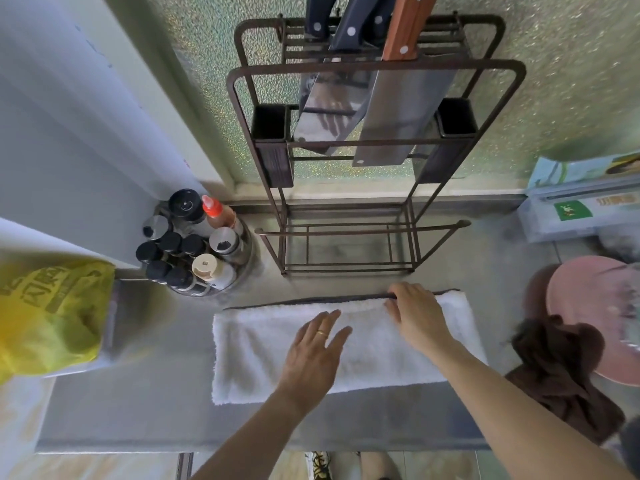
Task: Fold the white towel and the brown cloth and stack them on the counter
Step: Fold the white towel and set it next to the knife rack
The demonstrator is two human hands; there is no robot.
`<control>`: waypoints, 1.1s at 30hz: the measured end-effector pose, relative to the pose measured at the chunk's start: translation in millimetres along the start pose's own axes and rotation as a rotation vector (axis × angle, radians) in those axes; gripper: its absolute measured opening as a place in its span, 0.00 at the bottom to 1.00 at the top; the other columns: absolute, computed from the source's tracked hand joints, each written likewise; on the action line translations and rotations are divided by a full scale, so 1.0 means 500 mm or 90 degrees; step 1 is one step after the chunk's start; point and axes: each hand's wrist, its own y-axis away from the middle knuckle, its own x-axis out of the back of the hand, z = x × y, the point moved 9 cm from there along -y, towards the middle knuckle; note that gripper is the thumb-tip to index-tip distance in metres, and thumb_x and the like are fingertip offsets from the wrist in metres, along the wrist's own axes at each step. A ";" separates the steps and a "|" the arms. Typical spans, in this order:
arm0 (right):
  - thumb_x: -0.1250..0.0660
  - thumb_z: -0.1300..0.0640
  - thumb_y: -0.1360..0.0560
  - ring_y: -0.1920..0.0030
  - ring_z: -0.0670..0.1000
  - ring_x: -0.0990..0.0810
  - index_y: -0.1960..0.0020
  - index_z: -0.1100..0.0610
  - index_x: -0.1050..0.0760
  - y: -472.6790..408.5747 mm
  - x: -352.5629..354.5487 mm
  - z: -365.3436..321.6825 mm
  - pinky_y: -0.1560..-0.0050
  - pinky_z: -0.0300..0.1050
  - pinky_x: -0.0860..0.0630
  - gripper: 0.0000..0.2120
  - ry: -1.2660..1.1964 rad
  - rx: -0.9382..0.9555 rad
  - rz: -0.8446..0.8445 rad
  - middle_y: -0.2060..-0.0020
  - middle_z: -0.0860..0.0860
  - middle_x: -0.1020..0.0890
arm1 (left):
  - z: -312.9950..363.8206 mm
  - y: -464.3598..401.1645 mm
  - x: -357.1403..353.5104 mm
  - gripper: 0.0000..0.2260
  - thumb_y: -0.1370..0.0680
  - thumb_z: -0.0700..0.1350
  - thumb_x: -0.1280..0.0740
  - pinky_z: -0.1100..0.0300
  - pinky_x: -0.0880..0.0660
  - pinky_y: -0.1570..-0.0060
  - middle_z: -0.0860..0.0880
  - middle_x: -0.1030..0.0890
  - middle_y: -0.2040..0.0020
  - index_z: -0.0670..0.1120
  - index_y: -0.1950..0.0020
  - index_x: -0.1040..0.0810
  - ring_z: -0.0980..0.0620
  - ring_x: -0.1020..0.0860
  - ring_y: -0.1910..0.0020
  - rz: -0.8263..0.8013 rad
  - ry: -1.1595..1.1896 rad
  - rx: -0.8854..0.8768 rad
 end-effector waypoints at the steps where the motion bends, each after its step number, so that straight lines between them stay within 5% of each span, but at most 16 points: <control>1: 0.31 0.55 0.23 0.61 0.53 0.22 0.54 0.55 0.26 -0.001 0.003 0.009 0.61 0.47 0.25 0.05 0.002 -0.025 0.017 0.62 0.51 0.20 | 0.004 -0.003 -0.004 0.18 0.20 0.45 0.35 0.50 0.28 0.31 0.46 0.30 0.25 0.51 0.30 0.27 0.45 0.31 0.26 -0.007 -0.005 0.002; 4: 0.33 0.55 0.23 0.56 0.55 0.22 0.50 0.57 0.26 0.006 0.014 0.026 0.54 0.50 0.23 0.06 0.054 -0.065 0.065 0.57 0.54 0.19 | 0.000 -0.014 -0.027 0.21 0.19 0.48 0.38 0.47 0.30 0.29 0.44 0.36 0.21 0.51 0.25 0.33 0.43 0.37 0.22 -0.047 -0.037 0.011; 7: 0.40 0.56 0.19 0.36 0.59 0.26 0.37 0.58 0.27 0.036 -0.003 -0.019 0.34 0.53 0.28 0.12 0.069 0.019 0.079 0.39 0.57 0.21 | -0.016 -0.021 -0.039 0.24 0.18 0.51 0.41 0.43 0.33 0.27 0.44 0.43 0.18 0.53 0.21 0.39 0.43 0.43 0.20 -0.063 -0.056 0.043; 11: 0.47 0.44 0.17 0.21 0.59 0.46 0.21 0.51 0.43 0.078 -0.066 -0.068 0.23 0.58 0.43 0.26 0.066 0.106 -0.018 0.21 0.57 0.42 | -0.024 -0.018 -0.044 0.26 0.17 0.56 0.44 0.33 0.45 0.25 0.44 0.51 0.17 0.59 0.20 0.47 0.40 0.53 0.19 -0.062 -0.092 0.078; 15: 0.49 0.36 0.19 0.20 0.58 0.52 0.20 0.45 0.52 0.076 -0.098 -0.036 0.22 0.59 0.46 0.32 0.055 0.031 -0.054 0.19 0.56 0.49 | -0.047 -0.009 -0.061 0.27 0.17 0.62 0.49 0.27 0.50 0.27 0.44 0.56 0.17 0.64 0.21 0.55 0.38 0.58 0.19 -0.079 -0.106 0.106; 25: 0.50 0.33 0.21 0.20 0.57 0.54 0.20 0.46 0.55 0.083 -0.077 -0.018 0.21 0.59 0.50 0.35 0.047 -0.041 -0.029 0.19 0.56 0.51 | -0.039 -0.006 -0.056 0.27 0.18 0.64 0.49 0.27 0.49 0.28 0.43 0.57 0.17 0.65 0.21 0.56 0.37 0.59 0.20 -0.087 -0.110 0.115; 30: 0.44 0.39 0.23 0.23 0.67 0.43 0.21 0.57 0.44 0.189 0.006 0.140 0.24 0.64 0.45 0.36 -0.020 -0.346 0.124 0.23 0.64 0.40 | 0.047 -0.015 -0.026 0.27 0.17 0.61 0.48 0.30 0.46 0.27 0.47 0.53 0.17 0.61 0.20 0.53 0.40 0.54 0.19 -0.028 -0.080 0.044; 33: 0.37 0.45 0.22 0.28 0.70 0.36 0.22 0.61 0.45 0.250 0.010 0.216 0.30 0.66 0.37 0.36 -0.079 -0.493 0.100 0.27 0.68 0.34 | 0.092 -0.036 -0.068 0.27 0.17 0.61 0.48 0.29 0.46 0.27 0.48 0.54 0.17 0.60 0.19 0.53 0.40 0.56 0.19 -0.057 -0.076 -0.001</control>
